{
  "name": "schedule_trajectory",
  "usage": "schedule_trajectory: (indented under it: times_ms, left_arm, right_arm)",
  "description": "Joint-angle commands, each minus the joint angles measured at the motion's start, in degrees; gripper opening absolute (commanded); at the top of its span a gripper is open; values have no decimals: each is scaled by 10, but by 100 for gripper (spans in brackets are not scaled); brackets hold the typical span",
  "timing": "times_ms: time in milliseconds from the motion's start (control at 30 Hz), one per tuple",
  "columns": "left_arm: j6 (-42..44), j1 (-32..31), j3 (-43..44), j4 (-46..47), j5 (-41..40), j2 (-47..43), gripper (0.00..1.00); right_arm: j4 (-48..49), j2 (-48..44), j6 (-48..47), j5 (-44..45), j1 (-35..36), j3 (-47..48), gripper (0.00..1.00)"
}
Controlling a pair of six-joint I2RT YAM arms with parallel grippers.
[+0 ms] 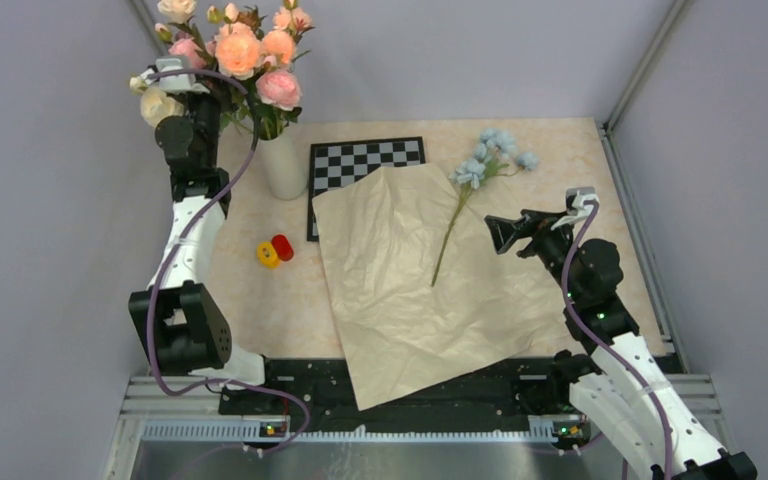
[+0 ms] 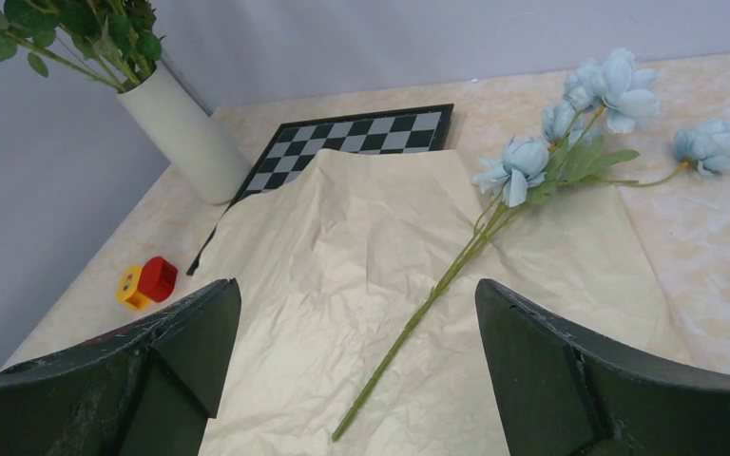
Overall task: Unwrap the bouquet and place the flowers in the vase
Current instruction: Insert the fake flower into the vase.
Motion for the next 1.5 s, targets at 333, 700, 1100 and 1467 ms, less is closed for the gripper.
schedule_trajectory:
  times_ms: [333,700,1100,1467]
  left_arm:
    - [-9,3,-61,28,7,14,0]
    - [-6,3,-89,32,7,32,2]
    - [27,2,-95,10,12,17,23]
    - [34,2,-113,-2,23,-13,45]
  right_arm:
    - [26,-3,0,-6,-9,5,96]
    - [32,1,5,-11,-9,3,96]
    - [35,2,9,-12,-10,2,96]
    - [35,0,13,-15,-10,1,96]
